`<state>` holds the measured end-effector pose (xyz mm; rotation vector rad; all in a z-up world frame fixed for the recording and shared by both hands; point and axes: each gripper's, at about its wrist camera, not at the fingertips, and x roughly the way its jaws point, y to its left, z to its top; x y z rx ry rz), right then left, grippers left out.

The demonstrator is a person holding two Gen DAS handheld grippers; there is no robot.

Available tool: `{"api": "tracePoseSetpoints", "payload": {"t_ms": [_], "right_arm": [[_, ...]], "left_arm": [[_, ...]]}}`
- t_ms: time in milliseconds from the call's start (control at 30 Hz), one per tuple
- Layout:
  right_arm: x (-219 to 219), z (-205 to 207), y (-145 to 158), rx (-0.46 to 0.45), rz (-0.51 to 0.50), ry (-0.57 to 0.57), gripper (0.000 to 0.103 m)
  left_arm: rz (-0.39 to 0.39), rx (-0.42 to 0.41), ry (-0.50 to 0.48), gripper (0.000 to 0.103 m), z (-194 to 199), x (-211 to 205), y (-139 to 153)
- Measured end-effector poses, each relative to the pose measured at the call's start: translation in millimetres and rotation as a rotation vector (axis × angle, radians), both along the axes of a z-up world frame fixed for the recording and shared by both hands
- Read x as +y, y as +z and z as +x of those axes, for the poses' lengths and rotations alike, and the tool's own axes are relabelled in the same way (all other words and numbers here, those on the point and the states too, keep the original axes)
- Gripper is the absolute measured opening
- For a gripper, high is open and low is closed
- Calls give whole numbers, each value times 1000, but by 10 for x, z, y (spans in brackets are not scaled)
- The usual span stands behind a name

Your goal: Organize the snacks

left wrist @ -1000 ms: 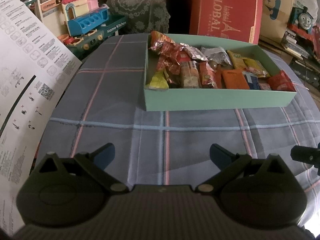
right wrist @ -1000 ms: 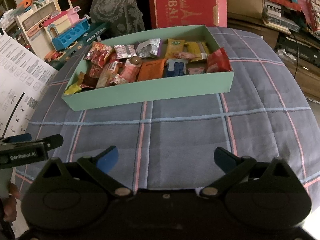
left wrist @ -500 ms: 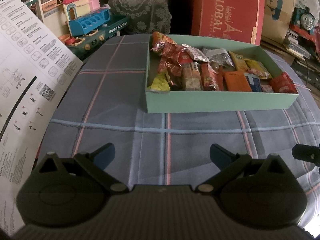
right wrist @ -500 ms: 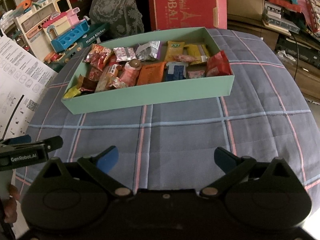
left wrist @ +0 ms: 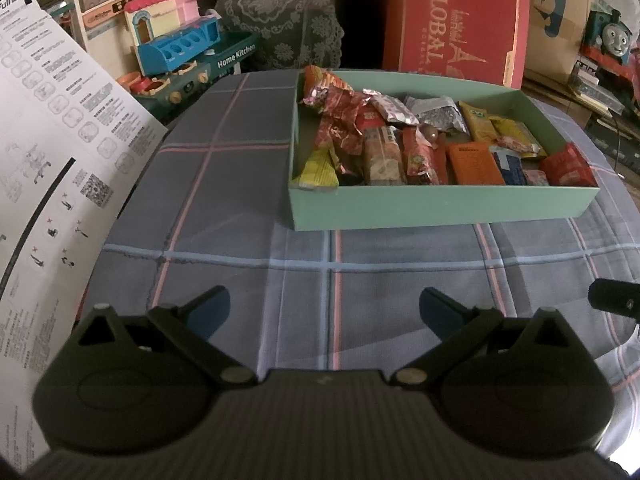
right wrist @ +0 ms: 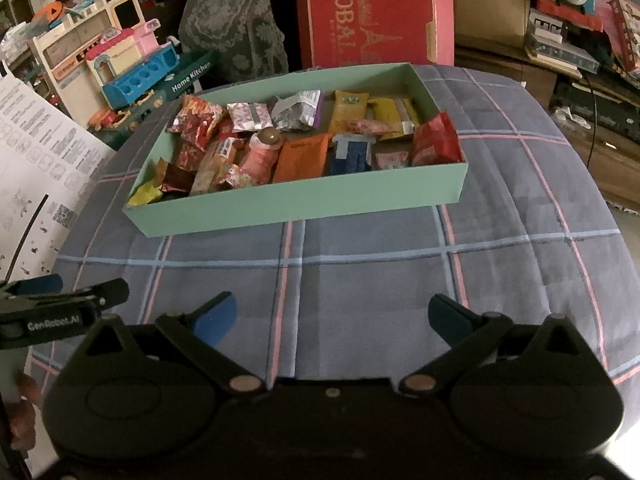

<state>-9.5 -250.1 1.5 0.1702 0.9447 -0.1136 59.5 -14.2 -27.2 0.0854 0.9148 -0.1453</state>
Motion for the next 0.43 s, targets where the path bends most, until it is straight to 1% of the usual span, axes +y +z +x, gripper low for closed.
{"api": "tracePoseSetpoints", "payload": {"t_ms": [433], "right_arm": [[23, 43, 20, 5, -9, 6, 103]], "left_arm": [[13, 4, -7, 103, 33, -34, 9]]}}
